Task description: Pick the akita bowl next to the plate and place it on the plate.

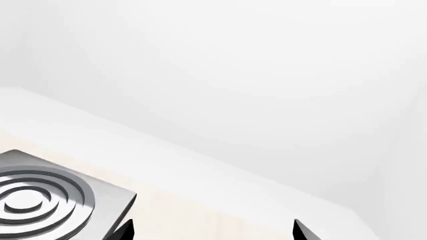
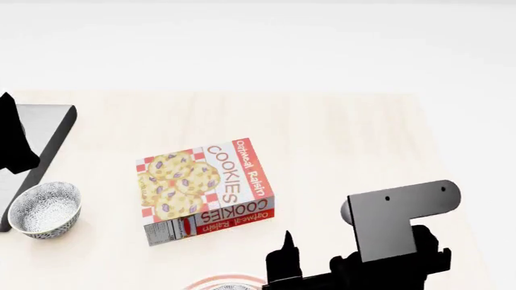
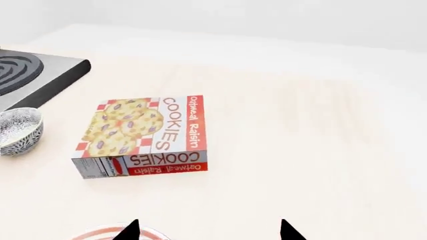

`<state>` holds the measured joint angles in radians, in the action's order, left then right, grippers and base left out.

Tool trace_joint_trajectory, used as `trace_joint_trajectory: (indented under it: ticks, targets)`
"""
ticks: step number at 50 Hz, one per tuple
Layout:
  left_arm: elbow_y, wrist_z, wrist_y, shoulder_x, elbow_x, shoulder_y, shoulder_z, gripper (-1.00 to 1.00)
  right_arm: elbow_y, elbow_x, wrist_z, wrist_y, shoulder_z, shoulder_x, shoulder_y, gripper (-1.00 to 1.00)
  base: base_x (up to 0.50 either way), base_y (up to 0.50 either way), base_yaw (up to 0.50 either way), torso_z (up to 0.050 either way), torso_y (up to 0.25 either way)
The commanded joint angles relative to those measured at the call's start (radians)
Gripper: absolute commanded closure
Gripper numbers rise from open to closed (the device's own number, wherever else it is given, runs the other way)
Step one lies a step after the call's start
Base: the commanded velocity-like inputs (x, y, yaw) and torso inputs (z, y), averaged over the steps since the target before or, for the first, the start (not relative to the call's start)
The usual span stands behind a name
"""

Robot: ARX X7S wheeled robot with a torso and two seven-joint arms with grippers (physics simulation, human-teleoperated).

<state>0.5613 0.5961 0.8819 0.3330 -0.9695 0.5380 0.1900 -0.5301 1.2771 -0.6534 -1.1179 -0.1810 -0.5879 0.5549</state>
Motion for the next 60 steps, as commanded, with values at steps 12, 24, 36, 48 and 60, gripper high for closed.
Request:
trace_joint_trajectory:
  ticks: [12, 24, 36, 48, 60]
  targets:
    - [0.001, 0.005, -0.01, 0.006, -0.003, -0.003, -0.007, -1.0, -0.064, -0.517, 0.093, 0.415, -0.067, -0.019, -0.286, -1.0, 0.0, 0.0, 0.0, 0.0, 0.0]
    - [-0.002, 0.001, -0.018, 0.009, -0.002, -0.005, -0.012, -1.0, 0.007, -0.714, 0.119, 0.643, -0.102, 0.008, -0.387, -1.0, 0.0, 0.0, 0.0, 0.0, 0.0]
    - [0.003, 0.014, -0.01, 0.015, -0.017, 0.003, -0.012, -1.0, 0.076, -0.853, 0.088, 0.803, -0.102, 0.033, -0.445, -1.0, 0.0, 0.0, 0.0, 0.0, 0.0]
    - [-0.006, 0.007, -0.023, 0.018, -0.007, -0.002, -0.02, -1.0, 0.159, -0.958, 0.074, 1.001, -0.088, 0.062, -0.489, -1.0, 0.0, 0.0, 0.0, 0.0, 0.0]
    - [-0.006, 0.012, -0.026, 0.019, -0.013, -0.004, -0.022, -1.0, 0.111, -0.968, -0.001, 0.998, -0.013, 0.039, -0.529, -1.0, 0.0, 0.0, 0.0, 0.0, 0.0]
